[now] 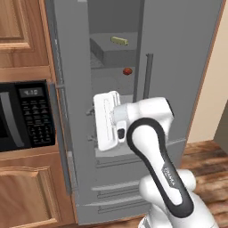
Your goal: Retrieve the butter from the fridge and place it on a plate on the dining table. Then retrieve the butter knife by the fridge and place it near the plate.
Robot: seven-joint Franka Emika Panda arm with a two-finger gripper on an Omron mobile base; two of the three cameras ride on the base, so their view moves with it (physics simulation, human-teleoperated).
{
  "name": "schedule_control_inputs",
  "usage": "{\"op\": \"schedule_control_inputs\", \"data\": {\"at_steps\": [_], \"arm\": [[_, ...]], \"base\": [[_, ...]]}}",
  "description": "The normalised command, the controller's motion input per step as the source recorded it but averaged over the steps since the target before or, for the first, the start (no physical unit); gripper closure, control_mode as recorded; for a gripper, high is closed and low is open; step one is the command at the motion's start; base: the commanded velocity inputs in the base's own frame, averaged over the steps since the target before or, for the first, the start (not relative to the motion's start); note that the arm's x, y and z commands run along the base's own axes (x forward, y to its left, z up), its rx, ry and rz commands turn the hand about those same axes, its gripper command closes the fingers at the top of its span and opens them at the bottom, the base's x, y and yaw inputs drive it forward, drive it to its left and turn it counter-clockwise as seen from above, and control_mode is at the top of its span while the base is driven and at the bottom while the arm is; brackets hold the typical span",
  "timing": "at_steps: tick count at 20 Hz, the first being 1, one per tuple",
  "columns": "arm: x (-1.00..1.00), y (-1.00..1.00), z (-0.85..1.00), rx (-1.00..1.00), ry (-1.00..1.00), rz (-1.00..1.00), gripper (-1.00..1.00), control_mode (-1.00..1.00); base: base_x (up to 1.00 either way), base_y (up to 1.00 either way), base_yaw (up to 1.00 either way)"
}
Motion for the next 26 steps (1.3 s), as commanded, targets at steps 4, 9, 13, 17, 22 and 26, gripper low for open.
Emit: {"op": "schedule_control_inputs", "data": {"at_steps": [4,9,13,17,22,26], "arm": [[-0.28,-0.36,0.3,-0.29,-0.01,-0.02,-1.0,-1.0],[-0.47,-0.94,0.32,-0.37,-0.05,0.03,-1.0,-1.0],[-0.13,-1.0,-0.06,-0.52,-0.04,0.14,-1.0,-1.0],[0.09,-1.0,-0.04,-0.58,0.0,0.29,-1.0,-1.0],[0.13,-0.81,-0.17,-0.59,0.0,0.43,-1.0,-1.0],[0.0,-0.74,-0.4,-0.7,-0.06,0.41,-1.0,-1.0]], "base": [[0.0,0.0,0.0],[0.0,0.0,0.0],[0.0,0.0,0.0],[0.0,0.0,0.0],[0.0,0.0,0.0],[0.0,0.0,0.0]]}}
